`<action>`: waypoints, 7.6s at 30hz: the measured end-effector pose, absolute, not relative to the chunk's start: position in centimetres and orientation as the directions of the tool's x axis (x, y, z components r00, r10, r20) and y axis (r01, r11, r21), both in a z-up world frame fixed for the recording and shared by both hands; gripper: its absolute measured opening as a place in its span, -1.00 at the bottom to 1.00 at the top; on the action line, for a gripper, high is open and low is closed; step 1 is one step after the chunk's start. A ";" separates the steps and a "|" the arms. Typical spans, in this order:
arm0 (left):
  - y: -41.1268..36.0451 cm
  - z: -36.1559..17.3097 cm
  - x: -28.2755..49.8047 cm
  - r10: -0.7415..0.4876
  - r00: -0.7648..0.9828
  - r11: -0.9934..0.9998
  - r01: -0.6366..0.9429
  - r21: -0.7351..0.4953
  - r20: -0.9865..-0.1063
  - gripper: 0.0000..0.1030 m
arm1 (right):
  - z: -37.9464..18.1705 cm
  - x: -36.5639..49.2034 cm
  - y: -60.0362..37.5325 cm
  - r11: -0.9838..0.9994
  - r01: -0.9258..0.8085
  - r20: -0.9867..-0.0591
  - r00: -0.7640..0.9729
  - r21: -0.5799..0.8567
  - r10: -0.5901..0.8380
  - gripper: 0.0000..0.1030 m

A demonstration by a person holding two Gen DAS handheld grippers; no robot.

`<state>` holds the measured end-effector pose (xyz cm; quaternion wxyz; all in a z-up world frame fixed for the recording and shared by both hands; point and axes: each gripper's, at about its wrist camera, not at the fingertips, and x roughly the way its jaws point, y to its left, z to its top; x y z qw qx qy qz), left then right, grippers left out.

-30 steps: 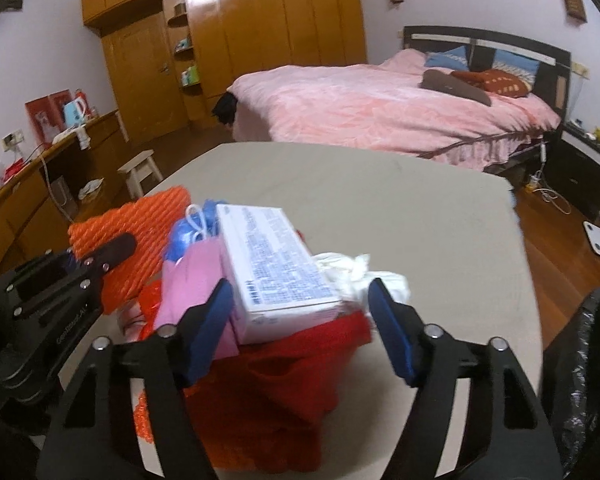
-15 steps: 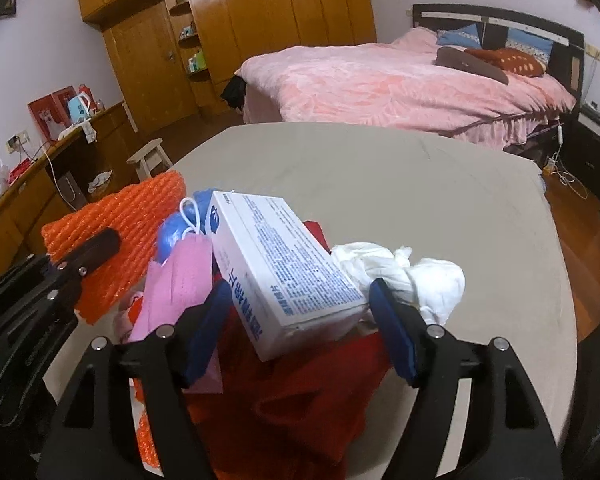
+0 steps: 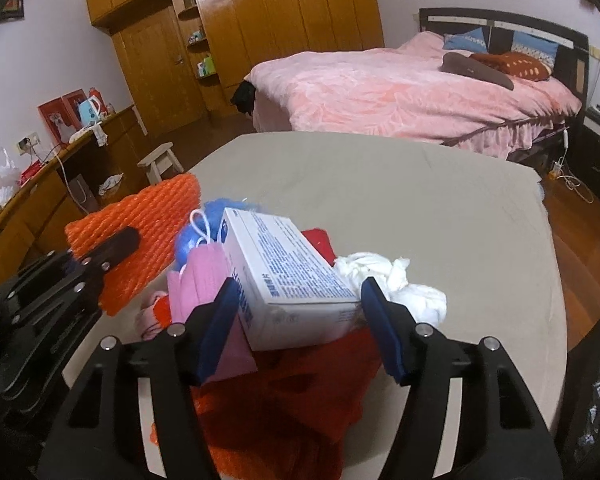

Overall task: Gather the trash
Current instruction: 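Close the right tool on the white box of masks while the left tool holds the net, then carry the box and orange net over the bin and open both tools, then move both tools back over the remaining trash pile, then grasp the pink cloth with the left tool while the right tool grasps the pink mask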

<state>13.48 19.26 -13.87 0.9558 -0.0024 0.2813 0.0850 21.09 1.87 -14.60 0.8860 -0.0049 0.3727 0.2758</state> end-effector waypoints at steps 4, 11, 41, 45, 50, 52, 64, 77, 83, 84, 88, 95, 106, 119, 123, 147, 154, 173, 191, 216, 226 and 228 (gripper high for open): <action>19.2 -14.3 13.5 0.160 0.821 0.986 -0.164 0.042 -0.547 -0.77 | -15.4 22.0 2.0 0.851 -0.485 -0.690 0.546 0.203 0.475 0.24; 19.1 -14.2 13.7 0.159 0.818 0.986 -0.161 0.046 -0.553 -0.77 | -15.9 23.3 2.5 0.845 -0.482 -0.702 0.518 0.233 0.489 0.26; 17.5 -13.2 12.4 0.119 0.815 0.992 -0.115 0.042 -0.567 -0.77 | -13.4 20.4 0.4 0.841 -0.490 -0.675 0.543 0.228 0.499 0.34; 17.6 -13.1 12.5 0.118 0.815 0.993 -0.114 0.042 -0.568 -0.77 | -14.3 21.2 0.7 0.831 -0.499 -0.699 0.502 0.247 0.510 0.34; 17.5 -13.2 12.6 0.117 0.812 0.993 -0.111 0.045 -0.571 -0.77 | -14.7 20.8 1.3 0.816 -0.523 -0.706 0.480 0.246 0.521 0.22; 17.6 -13.1 12.6 0.118 0.812 0.993 -0.111 0.047 -0.571 -0.77 | -14.4 20.2 1.2 0.815 -0.527 -0.694 0.493 0.242 0.525 0.18; 17.2 -11.5 11.9 0.109 0.838 0.994 -0.105 0.038 -0.535 -0.77 | -12.0 19.5 -0.2 0.807 -0.531 -0.651 0.521 0.258 0.552 -0.80; 17.4 -12.9 11.9 0.114 0.815 0.993 -0.111 0.039 -0.569 -0.77 | -14.8 20.3 -0.3 0.826 -0.490 -0.712 0.473 0.276 0.519 0.24; 17.6 -13.3 12.1 0.115 0.806 0.993 -0.114 0.038 -0.581 -0.77 | -15.9 21.1 0.9 0.812 -0.508 -0.734 0.429 0.286 0.527 0.17; 17.7 -13.3 12.1 0.115 0.806 0.993 -0.115 0.037 -0.581 -0.77 | -15.8 20.9 1.0 0.811 -0.512 -0.728 0.435 0.284 0.530 0.16; 18.0 -12.9 12.0 0.119 0.809 0.992 -0.124 0.031 -0.576 -0.77 | -14.5 19.6 1.2 0.815 -0.538 -0.700 0.496 0.217 0.514 0.13; 17.5 -10.4 11.2 0.110 0.841 0.993 -0.114 0.026 -0.530 -0.77 | -11.0 18.2 -0.4 0.825 -0.529 -0.620 0.584 0.201 0.525 0.11; 12.9 -5.6 10.1 0.003 0.893 1.000 -0.005 -0.003 -0.450 -0.77 | -5.7 16.8 -6.2 0.874 -0.440 -0.527 0.702 0.207 0.479 0.10; 0.6 -4.4 11.2 -0.250 0.867 0.964 0.264 -0.028 -0.431 -0.77 | -3.7 12.9 -19.9 0.969 -0.188 -0.504 0.828 0.163 0.245 0.10; -3.3 -4.8 11.3 -0.318 0.843 0.940 0.340 -0.028 -0.433 -0.77 | -4.3 12.2 -23.9 0.983 -0.102 -0.514 0.841 0.151 0.166 0.10; -11.3 -7.8 12.6 -0.434 0.762 0.884 0.463 -0.066 -0.480 0.60 | -9.2 8.4 -34.2 0.973 0.192 -0.535 0.839 0.130 -0.094 0.90; -3.7 -7.4 11.9 -0.281 0.834 0.953 0.300 -0.038 -0.474 0.76 | -8.7 9.9 -28.7 0.984 0.100 -0.540 0.842 0.147 -0.005 0.90; 15.2 -10.3 9.5 0.112 0.863 0.993 -0.086 0.076 -0.493 0.66 | -10.6 14.3 -9.0 0.966 -0.239 -0.537 0.804 0.099 0.254 0.90; 20.0 -17.0 11.0 0.113 0.709 0.991 -0.129 0.030 -0.696 -0.03 | -13.9 15.1 -3.5 0.948 -0.311 -0.583 0.758 0.071 0.292 0.89; 22.5 -13.3 9.4 0.129 0.773 0.987 -0.161 0.005 -0.621 -0.53 | -12.9 15.3 2.9 0.869 -0.478 -0.583 0.673 0.125 0.454 0.52; 22.9 -12.7 9.5 0.133 0.786 0.986 -0.166 0.001 -0.604 -0.53 | -14.3 15.9 4.8 0.835 -0.524 -0.638 0.588 0.168 0.497 -0.50; 22.9 -12.7 9.3 0.134 0.789 0.986 -0.165 0.002 -0.600 -0.53 | -14.4 15.8 4.8 0.824 -0.535 -0.640 0.571 0.186 0.515 -0.62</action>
